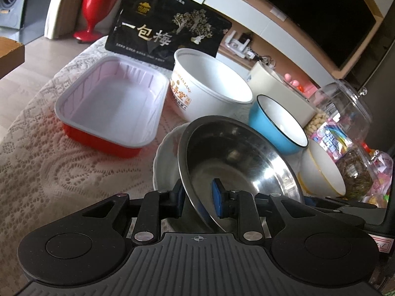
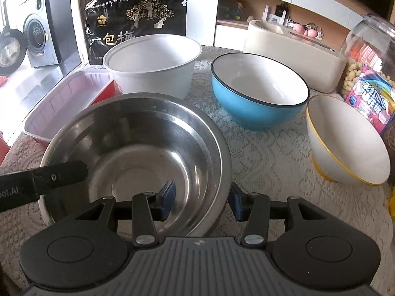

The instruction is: Organize plates and bowls

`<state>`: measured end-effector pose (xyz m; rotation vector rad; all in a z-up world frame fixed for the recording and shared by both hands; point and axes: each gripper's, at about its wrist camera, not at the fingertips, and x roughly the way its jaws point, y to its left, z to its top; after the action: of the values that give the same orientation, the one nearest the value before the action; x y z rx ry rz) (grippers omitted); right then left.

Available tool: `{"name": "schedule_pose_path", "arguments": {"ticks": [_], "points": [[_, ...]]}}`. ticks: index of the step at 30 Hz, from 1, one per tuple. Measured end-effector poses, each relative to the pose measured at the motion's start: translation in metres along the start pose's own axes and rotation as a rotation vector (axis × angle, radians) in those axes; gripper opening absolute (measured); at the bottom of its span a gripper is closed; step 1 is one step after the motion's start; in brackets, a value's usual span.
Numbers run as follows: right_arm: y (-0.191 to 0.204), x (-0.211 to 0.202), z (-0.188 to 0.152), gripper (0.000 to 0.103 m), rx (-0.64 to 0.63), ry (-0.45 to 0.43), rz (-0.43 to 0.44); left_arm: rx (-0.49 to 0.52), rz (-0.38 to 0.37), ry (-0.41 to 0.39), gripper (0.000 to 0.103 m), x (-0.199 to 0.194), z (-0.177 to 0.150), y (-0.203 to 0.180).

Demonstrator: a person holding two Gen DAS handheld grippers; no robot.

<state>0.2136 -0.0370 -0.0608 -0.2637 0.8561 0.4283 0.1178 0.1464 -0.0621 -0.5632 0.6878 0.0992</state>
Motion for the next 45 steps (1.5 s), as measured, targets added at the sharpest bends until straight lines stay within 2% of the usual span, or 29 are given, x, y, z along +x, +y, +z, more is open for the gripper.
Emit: {"name": "schedule_pose_path", "arguments": {"ticks": [7, 15, 22, 27, 29, 31, 34, 38, 43, 45], "points": [[-0.012, -0.008, 0.0, 0.047, 0.024, -0.02, 0.045, 0.009, 0.016, -0.033, 0.026, -0.011, 0.001, -0.001], [-0.024, -0.015, -0.004, 0.047, 0.072, -0.042, 0.079, -0.016, -0.005, -0.039, 0.026, -0.019, 0.003, 0.003], [-0.034, -0.015, -0.01, 0.047, 0.105, -0.054, 0.095, 0.001, 0.068, -0.034, 0.026, -0.016, 0.002, -0.002], [-0.039, -0.018, -0.01, 0.048, 0.13, -0.097, 0.109, 0.069, 0.068, -0.122, 0.026, -0.043, 0.005, -0.014], [-0.041, -0.019, -0.008, 0.05, 0.14, -0.114, 0.106, 0.105, 0.102, -0.164, 0.026, -0.054, 0.007, -0.018], [-0.043, -0.016, -0.003, 0.052, 0.163, -0.105, 0.111, 0.117, 0.125, -0.177, 0.026, -0.057, 0.011, -0.017], [-0.044, -0.011, 0.0, 0.052, 0.19, -0.078, 0.119, 0.078, 0.105, -0.133, 0.026, -0.049, 0.015, -0.008], [-0.037, 0.0, -0.004, 0.052, 0.173, -0.019, 0.143, 0.072, 0.145, -0.086, 0.026, -0.034, 0.011, -0.001], [-0.032, 0.012, -0.008, 0.052, 0.183, 0.036, 0.159, 0.034, 0.137, -0.101, 0.026, -0.031, 0.013, 0.007], [-0.032, 0.015, -0.008, 0.052, 0.194, 0.047, 0.167, 0.011, 0.155, -0.075, 0.026, -0.027, 0.014, 0.013]]}}
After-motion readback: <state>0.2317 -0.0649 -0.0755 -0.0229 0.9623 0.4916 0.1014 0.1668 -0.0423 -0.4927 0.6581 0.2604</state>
